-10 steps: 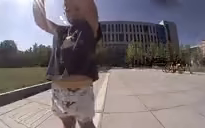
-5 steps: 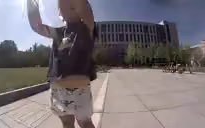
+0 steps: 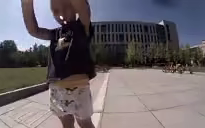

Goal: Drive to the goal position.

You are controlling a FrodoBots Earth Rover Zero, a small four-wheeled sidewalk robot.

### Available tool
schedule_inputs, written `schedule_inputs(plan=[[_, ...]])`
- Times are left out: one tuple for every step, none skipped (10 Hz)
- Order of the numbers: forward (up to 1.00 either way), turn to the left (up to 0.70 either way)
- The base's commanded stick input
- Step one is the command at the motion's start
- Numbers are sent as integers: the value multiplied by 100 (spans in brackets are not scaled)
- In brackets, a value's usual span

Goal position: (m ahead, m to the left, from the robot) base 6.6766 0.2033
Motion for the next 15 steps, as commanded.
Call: schedule_inputs(plan=[[-6,1],[-6,1],[-6,1],[-6,1],[-6,1],[-6,1],[-6,1],[-6,1],[-6,1],[-6,1],[-6,1],[-6,1],[-6,1],[-6,1],[-6,1]])
